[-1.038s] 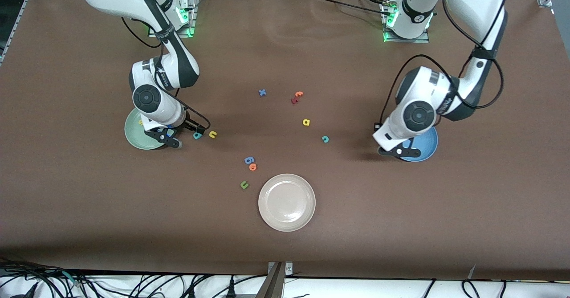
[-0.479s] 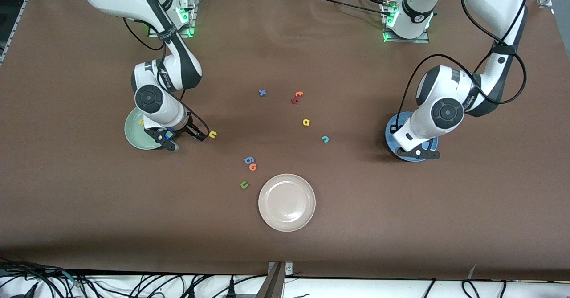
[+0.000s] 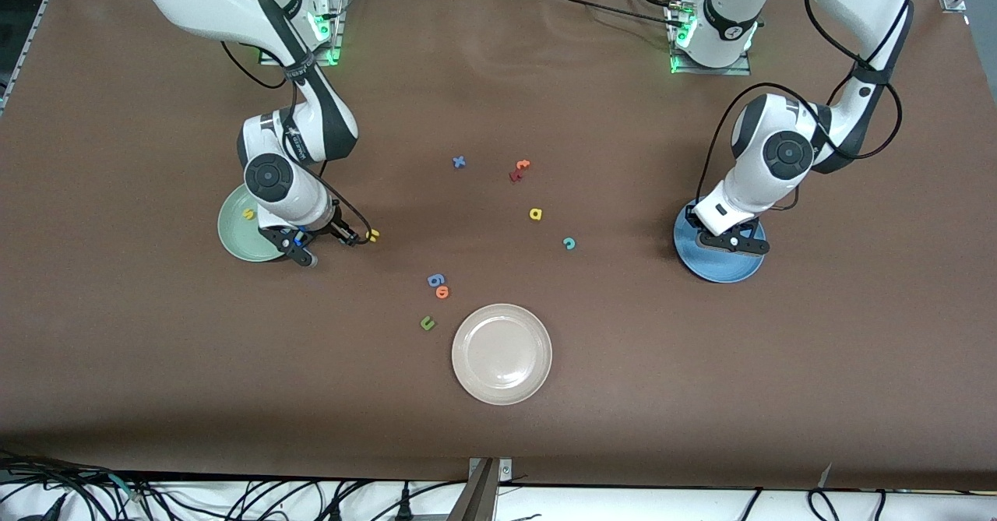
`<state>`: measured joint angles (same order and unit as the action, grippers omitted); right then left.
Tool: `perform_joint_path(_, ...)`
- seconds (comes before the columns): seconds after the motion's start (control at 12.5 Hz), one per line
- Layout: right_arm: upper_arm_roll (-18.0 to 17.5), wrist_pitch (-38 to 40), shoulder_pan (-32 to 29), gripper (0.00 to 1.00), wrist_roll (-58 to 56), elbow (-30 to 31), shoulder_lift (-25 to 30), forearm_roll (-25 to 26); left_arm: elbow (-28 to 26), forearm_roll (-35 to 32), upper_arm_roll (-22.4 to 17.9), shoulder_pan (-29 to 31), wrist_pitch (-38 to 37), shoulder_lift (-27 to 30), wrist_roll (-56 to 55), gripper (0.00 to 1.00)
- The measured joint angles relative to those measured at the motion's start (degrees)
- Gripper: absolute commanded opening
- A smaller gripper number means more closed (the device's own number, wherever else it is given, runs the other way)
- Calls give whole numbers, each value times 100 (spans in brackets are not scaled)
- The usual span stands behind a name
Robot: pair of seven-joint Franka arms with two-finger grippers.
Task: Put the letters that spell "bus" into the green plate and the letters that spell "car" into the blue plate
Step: 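Place the r on the blue plate while the right gripper reaches teal p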
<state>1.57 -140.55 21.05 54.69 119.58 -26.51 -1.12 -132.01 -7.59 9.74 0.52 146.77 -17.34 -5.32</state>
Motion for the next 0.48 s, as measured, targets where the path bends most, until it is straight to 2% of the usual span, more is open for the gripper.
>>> perform_joint_path(0.08, 0, -69, 0, 65, 38, 0, -16, -1, -8, 0, 0, 37, 8, 14, 72, 34)
perform_joint_path(0.16, 0, -129, 1, 64, 115, 0, -25, -1, -8, 0, 0, 63, 8, 36, 127, 99)
perform_joint_path(0.48, 0, -344, 2, 67, 193, 29, -84, -2, -8, 0, 9, 76, 8, 103, 217, 100)
